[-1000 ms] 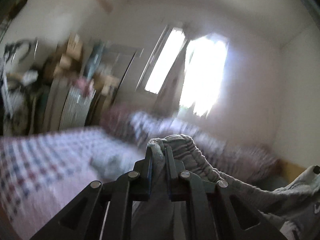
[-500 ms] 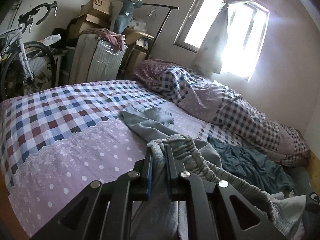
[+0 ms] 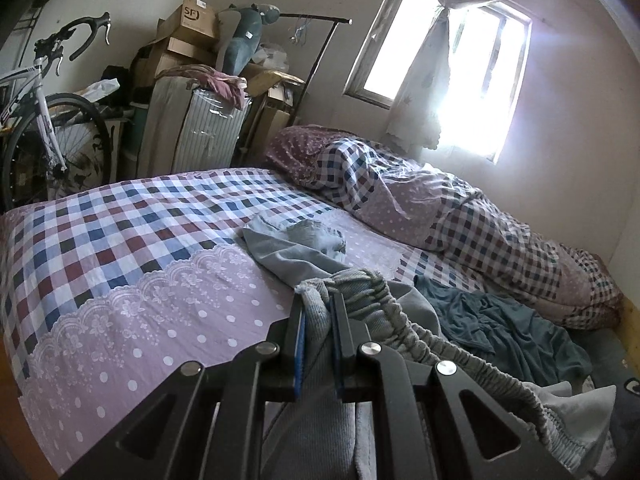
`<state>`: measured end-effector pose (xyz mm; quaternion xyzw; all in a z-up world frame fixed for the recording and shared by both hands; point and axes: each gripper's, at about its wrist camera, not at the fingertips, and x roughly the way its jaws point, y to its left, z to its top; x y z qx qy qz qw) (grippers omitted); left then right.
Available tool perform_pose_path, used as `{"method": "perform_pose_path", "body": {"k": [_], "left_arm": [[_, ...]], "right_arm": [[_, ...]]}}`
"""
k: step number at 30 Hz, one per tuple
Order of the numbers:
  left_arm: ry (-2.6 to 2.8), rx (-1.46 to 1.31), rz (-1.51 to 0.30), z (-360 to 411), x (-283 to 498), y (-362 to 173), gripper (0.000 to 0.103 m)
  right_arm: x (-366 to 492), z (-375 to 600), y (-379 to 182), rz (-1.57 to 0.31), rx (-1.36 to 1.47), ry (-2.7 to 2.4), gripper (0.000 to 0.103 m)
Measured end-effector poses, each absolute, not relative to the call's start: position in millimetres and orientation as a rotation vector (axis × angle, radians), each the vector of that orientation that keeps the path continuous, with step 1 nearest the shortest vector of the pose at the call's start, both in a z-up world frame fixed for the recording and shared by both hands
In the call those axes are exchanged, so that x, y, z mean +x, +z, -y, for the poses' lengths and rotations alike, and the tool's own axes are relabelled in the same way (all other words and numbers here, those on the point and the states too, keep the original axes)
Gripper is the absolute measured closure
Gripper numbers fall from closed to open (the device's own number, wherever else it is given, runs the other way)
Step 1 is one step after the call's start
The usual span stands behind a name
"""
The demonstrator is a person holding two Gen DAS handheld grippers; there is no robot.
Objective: Fold clothes
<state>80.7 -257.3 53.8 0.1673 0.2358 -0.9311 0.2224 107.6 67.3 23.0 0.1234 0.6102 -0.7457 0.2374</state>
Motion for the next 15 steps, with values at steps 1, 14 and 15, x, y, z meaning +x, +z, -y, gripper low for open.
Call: {"method": "perform_pose_path", "body": {"k": [1, 14, 15], "left_arm": [[-2.574, 0.463, -0.645, 257, 80, 54, 0.093], [-2.596, 0.469, -0.663, 260, 82, 55, 0.093], [-2.598, 0.468, -0.663, 260, 82, 55, 0.093]], "right_arm": [[108, -64, 13, -1.731, 0.310, -1.997, 0.048], [58, -51, 29, -1.396, 0.596, -2.043, 0.084], [57, -51, 43, -1.295, 0.623, -2.058, 0.085]]}}
